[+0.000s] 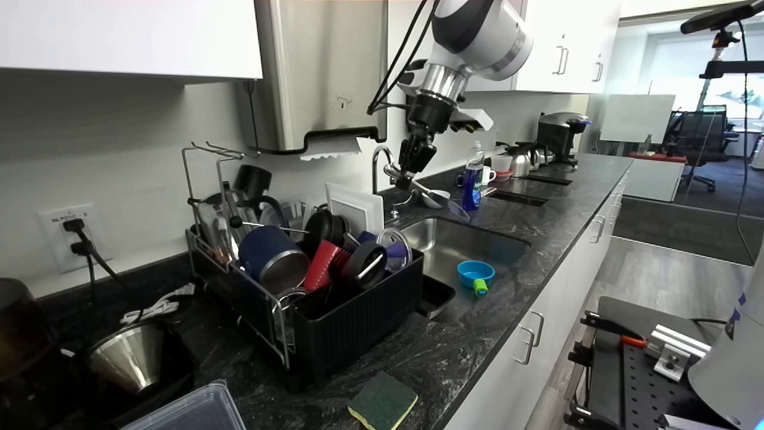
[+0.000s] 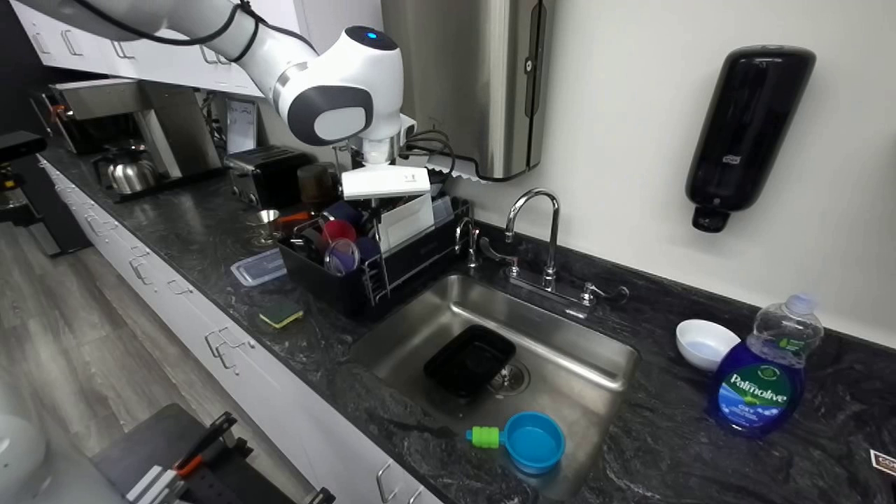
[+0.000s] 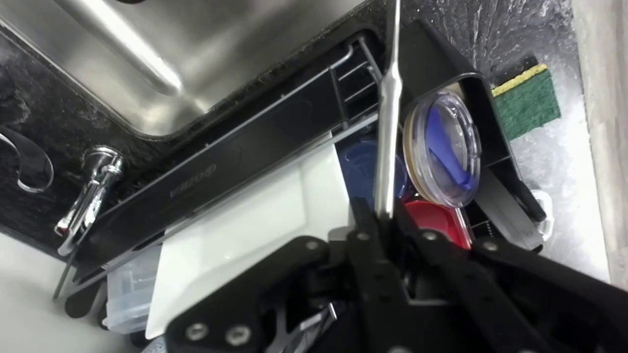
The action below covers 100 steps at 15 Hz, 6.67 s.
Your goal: Put the knife on the dish rack in the sink
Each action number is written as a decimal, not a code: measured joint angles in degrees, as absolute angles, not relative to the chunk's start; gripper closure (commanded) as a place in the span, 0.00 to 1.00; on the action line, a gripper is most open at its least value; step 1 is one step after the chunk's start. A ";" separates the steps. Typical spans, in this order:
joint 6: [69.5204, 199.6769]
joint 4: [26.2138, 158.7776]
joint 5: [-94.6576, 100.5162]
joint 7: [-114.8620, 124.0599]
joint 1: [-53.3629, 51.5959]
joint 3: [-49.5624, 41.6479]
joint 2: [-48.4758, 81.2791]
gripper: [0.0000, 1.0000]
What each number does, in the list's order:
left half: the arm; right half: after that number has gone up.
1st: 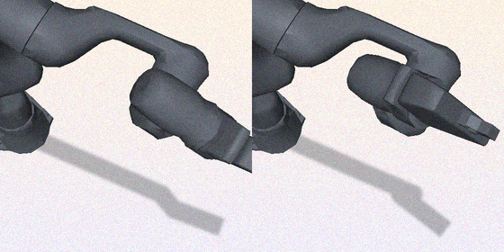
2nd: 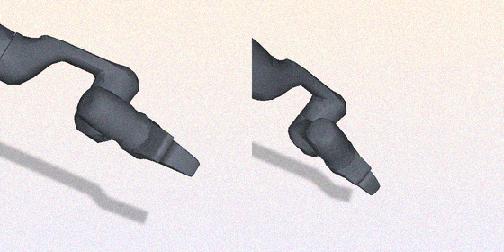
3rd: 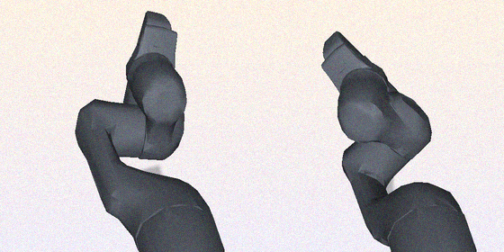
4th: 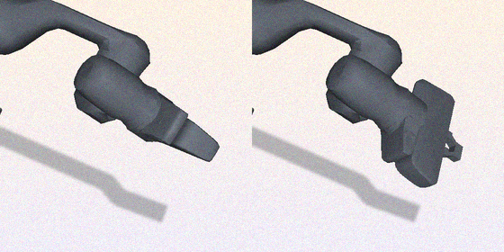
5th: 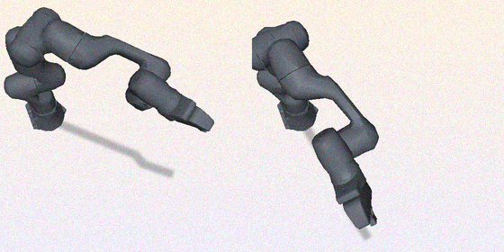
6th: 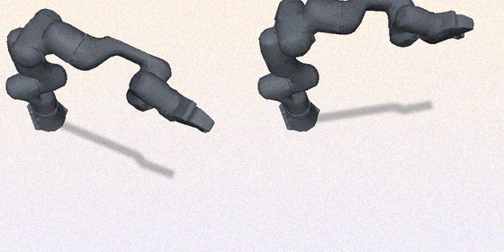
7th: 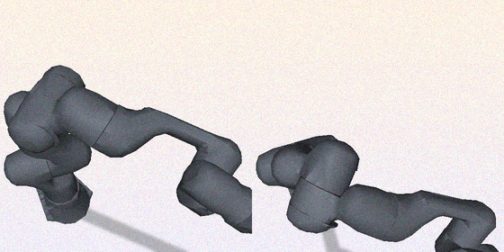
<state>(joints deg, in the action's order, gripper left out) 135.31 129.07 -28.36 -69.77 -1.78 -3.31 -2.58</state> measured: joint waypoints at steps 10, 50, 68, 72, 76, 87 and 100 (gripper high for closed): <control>137.40 129.07 -24.58 -53.97 -0.50 -3.32 0.64 0.97; 150.26 120.47 -22.84 -32.42 5.72 -3.59 17.13 0.97; 151.31 125.21 -11.97 -22.91 6.72 -2.94 20.11 0.97; 151.78 125.24 -11.97 -22.91 6.73 -1.95 21.01 0.97; 153.54 124.32 -11.97 -22.91 6.93 -1.69 22.40 0.97; 157.04 115.68 -11.55 -22.92 10.07 0.81 31.84 0.97; 159.10 112.96 -5.15 -22.92 11.93 1.10 37.29 0.97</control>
